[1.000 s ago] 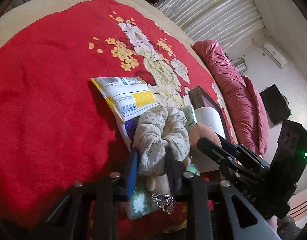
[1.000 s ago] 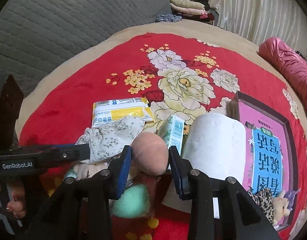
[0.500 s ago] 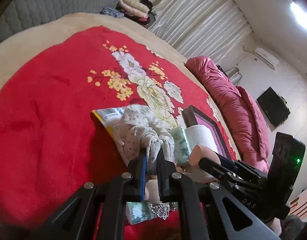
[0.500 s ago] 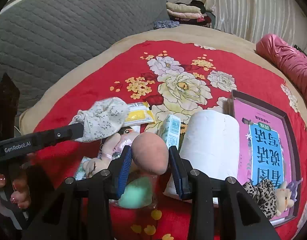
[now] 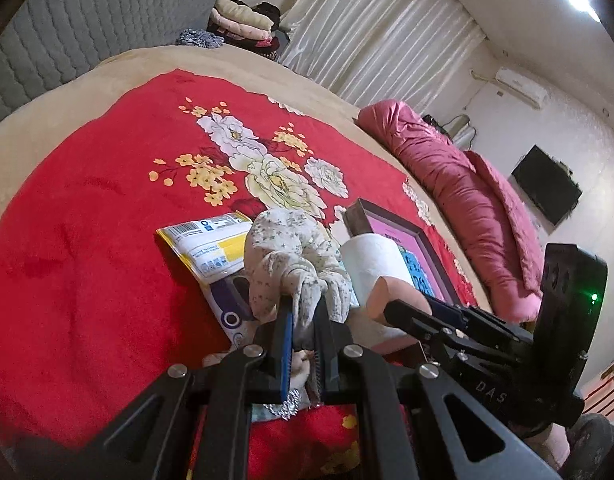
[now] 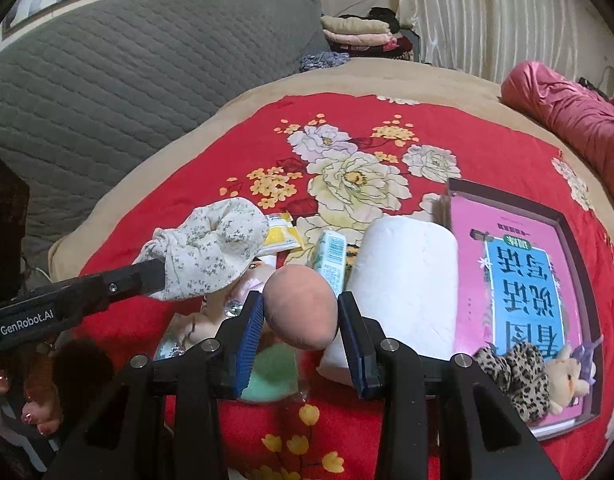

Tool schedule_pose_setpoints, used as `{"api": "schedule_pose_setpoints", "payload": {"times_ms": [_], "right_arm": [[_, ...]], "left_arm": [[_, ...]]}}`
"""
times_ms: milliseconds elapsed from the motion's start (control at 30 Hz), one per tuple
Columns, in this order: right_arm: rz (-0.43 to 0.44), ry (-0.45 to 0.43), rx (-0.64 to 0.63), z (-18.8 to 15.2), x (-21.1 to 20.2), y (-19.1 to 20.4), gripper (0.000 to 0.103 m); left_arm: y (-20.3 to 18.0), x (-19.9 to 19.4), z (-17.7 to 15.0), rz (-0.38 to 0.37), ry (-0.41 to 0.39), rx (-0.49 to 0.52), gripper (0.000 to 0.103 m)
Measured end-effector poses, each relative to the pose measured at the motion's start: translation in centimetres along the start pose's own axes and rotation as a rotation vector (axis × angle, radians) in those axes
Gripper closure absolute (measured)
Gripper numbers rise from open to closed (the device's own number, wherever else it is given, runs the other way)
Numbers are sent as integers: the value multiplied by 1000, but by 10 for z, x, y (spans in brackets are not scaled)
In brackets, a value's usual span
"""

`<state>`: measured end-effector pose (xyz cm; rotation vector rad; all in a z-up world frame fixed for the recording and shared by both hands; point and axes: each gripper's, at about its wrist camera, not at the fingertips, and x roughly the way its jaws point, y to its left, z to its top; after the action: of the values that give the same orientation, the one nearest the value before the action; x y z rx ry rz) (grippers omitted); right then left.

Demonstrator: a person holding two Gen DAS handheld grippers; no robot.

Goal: Organize soft objects
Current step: 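Grasp the floral cloth scrunchie with the left tool while the right tool grasps the peach sponge, then carry the floral scrunchie and peach sponge with both tools over the tray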

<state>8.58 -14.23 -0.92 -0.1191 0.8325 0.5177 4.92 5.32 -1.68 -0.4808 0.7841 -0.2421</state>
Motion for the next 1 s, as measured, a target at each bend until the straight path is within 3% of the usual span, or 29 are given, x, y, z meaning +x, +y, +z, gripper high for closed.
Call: {"api": "schedule_pose_setpoints", "payload": {"times_ms": [333, 700, 1000], "right_arm": [[-43, -95, 74, -10, -34, -28, 64], [-198, -202, 187, -28, -75, -83, 64], [-298, -259, 328, -51, -101, -130, 64]], "left_arm": [[-44, -4, -5, -5, 15, 90, 94], [-103, 5, -10, -69, 49, 177, 94], [-174, 35, -21, -97, 100, 296, 94]]}}
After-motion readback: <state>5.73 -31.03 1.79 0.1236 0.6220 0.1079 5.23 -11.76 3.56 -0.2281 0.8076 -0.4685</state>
